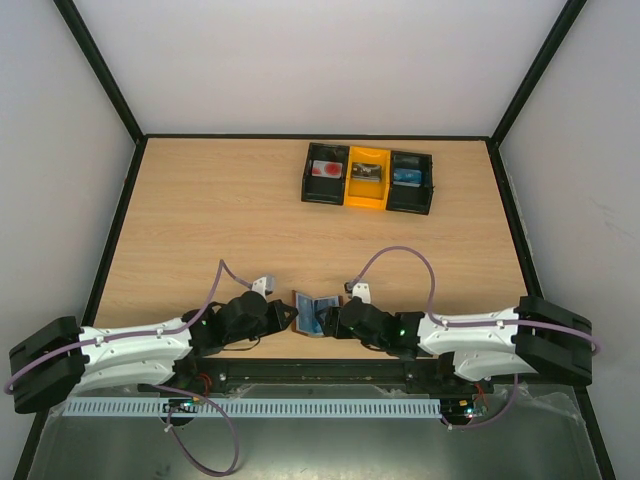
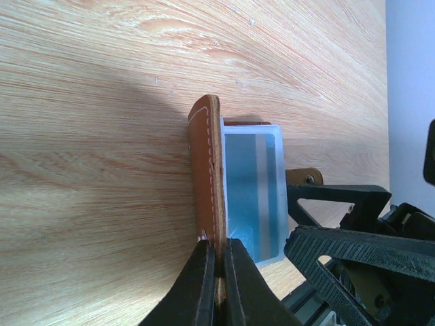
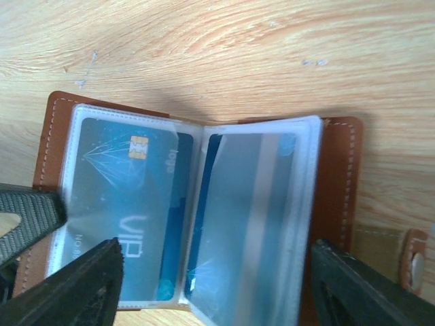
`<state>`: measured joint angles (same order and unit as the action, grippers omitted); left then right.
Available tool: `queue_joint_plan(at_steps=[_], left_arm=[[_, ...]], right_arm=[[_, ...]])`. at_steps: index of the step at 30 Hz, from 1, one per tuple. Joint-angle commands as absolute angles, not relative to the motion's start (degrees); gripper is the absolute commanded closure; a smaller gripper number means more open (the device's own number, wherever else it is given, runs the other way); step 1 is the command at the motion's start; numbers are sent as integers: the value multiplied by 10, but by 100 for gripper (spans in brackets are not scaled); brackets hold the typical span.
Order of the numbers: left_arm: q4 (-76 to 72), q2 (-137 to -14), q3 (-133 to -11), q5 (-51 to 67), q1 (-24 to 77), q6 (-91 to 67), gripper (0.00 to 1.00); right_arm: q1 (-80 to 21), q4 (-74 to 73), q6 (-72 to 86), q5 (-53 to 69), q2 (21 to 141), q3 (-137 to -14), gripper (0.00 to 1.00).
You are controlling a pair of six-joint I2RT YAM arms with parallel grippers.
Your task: Take the credit cards out of the card holder
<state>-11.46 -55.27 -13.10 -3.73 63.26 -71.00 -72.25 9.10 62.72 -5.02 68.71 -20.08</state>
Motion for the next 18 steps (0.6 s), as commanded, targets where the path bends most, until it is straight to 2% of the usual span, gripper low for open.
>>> queue_joint_plan(at_steps=[1, 8, 15, 18], left_arm=[[-129, -558, -124, -47, 636, -710, 97], [-130, -560, -123, -47, 637, -711, 97], [-123, -558, -121, -50, 636, -712, 97], [-120, -554, -118, -52, 637, -714, 97]], right_arm=[[-724, 36, 614, -93, 663, -216, 25], [-724, 11, 604, -103, 642, -232, 24], [-724, 48, 603, -87, 666, -229, 42], [-724, 58, 605, -87, 684, -228, 46]])
